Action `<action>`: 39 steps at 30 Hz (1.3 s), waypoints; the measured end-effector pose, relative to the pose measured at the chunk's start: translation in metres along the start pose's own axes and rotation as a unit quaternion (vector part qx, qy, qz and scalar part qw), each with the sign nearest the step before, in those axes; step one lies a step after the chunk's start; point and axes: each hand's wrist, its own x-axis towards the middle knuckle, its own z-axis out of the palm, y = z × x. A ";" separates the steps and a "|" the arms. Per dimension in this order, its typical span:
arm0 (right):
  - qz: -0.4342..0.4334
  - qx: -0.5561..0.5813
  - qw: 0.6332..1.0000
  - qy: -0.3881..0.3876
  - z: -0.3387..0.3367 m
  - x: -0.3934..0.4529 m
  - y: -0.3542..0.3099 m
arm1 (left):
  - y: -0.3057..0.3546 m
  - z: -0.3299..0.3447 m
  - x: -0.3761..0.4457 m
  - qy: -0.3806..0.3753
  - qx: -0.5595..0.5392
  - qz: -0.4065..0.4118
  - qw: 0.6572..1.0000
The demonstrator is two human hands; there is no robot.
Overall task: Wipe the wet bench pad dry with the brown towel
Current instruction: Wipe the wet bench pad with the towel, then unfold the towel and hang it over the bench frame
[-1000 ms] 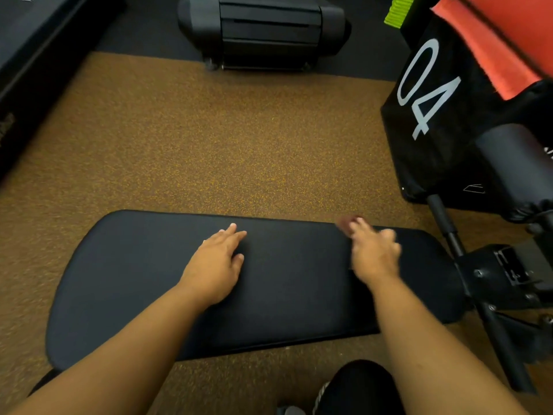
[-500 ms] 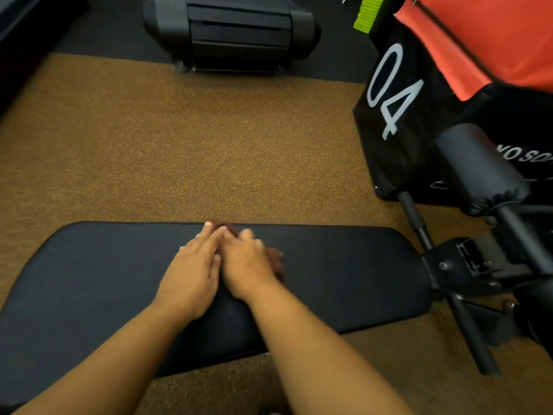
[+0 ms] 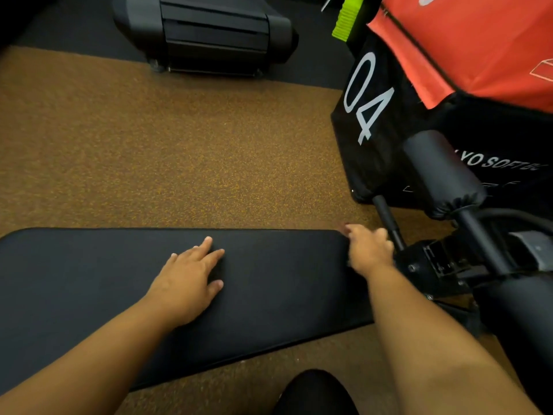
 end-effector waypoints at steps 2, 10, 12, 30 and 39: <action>0.082 0.011 0.996 -0.043 -0.001 0.015 0.037 | 0.001 0.002 0.001 -0.022 0.053 -0.002 0.998; 0.185 0.184 0.959 -0.106 0.018 -0.017 0.096 | 0.003 -0.006 0.009 -0.031 0.144 0.011 0.989; 0.231 0.217 0.944 -0.095 0.017 -0.038 0.090 | 0.002 -0.002 0.007 -0.026 0.140 0.011 0.990; 0.374 0.584 0.709 -0.128 0.042 -0.246 -0.145 | 0.012 -0.014 -0.049 0.125 -0.049 0.051 0.990; 0.044 0.785 0.565 -0.252 -0.048 -0.245 -0.133 | 0.021 -0.058 -0.082 0.045 -0.361 0.054 0.930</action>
